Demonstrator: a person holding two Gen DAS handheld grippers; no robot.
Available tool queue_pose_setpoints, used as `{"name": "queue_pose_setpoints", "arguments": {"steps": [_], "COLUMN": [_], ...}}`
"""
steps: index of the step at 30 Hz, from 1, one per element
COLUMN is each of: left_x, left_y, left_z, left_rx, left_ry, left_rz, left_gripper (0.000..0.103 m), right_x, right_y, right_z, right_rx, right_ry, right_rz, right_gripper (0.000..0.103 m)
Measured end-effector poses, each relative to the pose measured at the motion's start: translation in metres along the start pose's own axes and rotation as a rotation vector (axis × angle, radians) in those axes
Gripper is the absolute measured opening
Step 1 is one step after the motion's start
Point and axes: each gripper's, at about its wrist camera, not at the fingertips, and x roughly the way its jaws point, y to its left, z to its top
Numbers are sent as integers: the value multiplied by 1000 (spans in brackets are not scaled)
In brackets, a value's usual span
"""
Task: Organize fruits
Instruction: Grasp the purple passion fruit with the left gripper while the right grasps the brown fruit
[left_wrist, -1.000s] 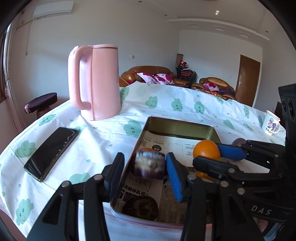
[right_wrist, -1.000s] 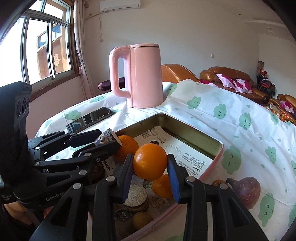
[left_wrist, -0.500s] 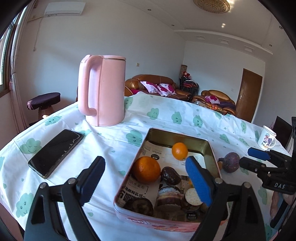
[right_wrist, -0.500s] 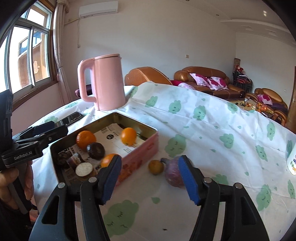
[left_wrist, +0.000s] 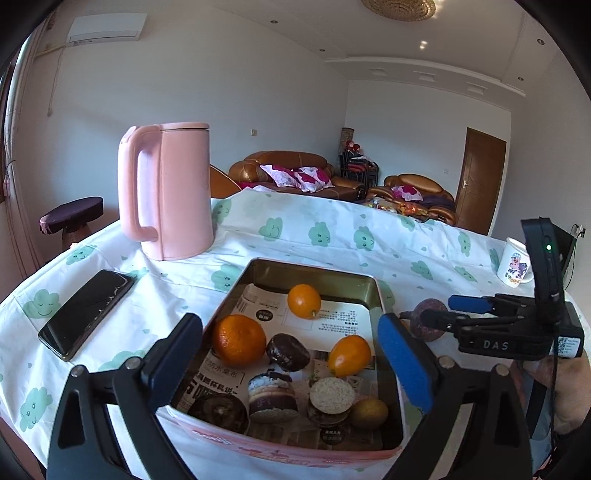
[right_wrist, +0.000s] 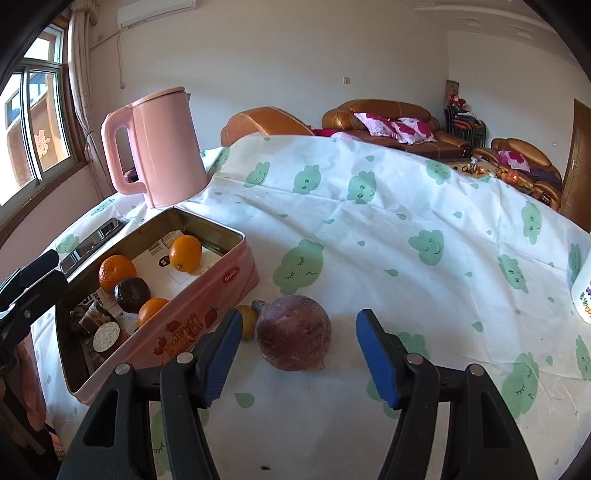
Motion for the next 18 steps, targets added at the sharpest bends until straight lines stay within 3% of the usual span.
{"name": "queue_pose_setpoints", "arguments": {"steps": [3, 5, 6, 10, 18], "left_x": [-1, -1, 0, 4, 7], "left_y": [-8, -11, -13, -20, -19], "left_z": [1, 2, 2, 3, 3], "left_rx": [23, 31, 35, 51, 39], "left_ry": [-5, -6, -6, 5, 15], "left_rz": [-11, -19, -20, -27, -28], "left_gripper": [98, 98, 98, 98, 98], "right_x": [16, 16, 15, 12, -2], "right_y": [0, -1, -1, -6, -10], "right_z": [0, -1, -2, -5, -11], "right_rx": [14, 16, 14, 29, -11], "right_ry": [53, 56, 56, 59, 60], "right_rz": [32, 20, 18, 41, -17], "right_gripper": [65, 52, 51, 51, 51]}}
